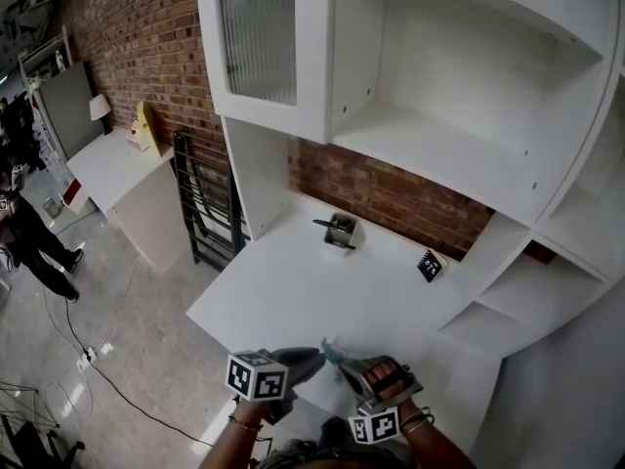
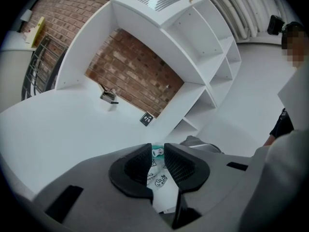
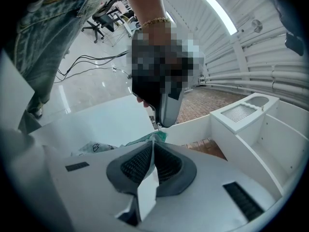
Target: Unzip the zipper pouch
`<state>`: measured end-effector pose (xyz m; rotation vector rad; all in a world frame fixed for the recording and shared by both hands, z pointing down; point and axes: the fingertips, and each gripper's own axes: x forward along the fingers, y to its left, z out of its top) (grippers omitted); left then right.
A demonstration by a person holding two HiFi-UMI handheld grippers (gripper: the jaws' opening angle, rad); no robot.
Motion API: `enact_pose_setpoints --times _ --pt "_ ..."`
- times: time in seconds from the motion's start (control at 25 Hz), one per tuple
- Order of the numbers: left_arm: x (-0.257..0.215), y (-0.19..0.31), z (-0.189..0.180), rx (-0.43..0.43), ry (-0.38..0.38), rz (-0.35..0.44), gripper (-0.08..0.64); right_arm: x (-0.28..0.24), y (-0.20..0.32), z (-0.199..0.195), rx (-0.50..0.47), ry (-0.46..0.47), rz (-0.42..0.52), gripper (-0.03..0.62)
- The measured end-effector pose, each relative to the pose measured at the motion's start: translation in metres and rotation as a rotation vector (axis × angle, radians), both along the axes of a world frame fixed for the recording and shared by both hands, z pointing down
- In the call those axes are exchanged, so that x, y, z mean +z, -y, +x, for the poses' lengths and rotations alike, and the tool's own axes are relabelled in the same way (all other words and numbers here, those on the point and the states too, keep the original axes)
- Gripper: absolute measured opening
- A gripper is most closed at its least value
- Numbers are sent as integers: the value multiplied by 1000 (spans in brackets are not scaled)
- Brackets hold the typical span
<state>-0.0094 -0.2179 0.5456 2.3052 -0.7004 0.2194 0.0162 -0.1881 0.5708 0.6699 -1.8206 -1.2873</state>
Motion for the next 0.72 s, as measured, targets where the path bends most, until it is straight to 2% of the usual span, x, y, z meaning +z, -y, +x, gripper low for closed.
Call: enact_pose_setpoints --times 0.2,0.48,0.56,0.6,0.72 --pt "-2 -3 4 15 -43 -11 77 -3 0 -4 -3 9 2 11" --pt "-2 0 4 19 -47 -9 77 -4 -2 -5 -5 8 10 11" --pt "-3 0 4 17 -59 -7 49 -3 -3 -4 -3 10 8 11" --pt "-4 0 4 15 -69 -8 8 -3 -4 -4 -1 12 8 11" --pt "-4 -2 6 16 -91 -22 5 -3 -5 -2 6 21 1 11"
